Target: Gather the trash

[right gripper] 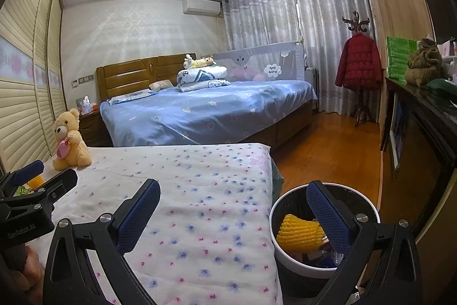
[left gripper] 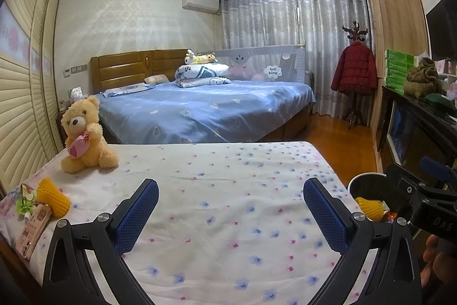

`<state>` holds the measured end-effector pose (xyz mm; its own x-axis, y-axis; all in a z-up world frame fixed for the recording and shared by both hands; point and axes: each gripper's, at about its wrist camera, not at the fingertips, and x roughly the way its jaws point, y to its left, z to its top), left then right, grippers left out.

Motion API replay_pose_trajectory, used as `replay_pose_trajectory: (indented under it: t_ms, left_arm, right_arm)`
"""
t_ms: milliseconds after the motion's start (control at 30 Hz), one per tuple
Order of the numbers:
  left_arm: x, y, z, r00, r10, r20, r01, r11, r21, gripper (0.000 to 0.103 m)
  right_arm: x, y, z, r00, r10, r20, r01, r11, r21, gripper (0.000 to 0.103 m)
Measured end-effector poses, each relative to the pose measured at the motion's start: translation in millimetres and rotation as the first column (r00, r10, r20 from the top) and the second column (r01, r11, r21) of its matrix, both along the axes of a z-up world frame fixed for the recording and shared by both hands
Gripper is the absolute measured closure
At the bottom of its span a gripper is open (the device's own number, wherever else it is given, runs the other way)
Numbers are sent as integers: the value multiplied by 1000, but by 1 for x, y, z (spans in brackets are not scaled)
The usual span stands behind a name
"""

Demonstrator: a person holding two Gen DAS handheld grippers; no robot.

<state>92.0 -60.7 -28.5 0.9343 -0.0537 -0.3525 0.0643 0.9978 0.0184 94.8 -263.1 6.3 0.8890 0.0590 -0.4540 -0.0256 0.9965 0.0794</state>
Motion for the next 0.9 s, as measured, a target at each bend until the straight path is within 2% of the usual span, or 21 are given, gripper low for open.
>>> replay_pose_trajectory:
  t_ms: [900]
  left_arm:
    - [1,3,0,1000,-14,1,14,1000,-5,1]
  right_arm:
    - [-1,5,1,1000,10,-2,-10,1000,1,0]
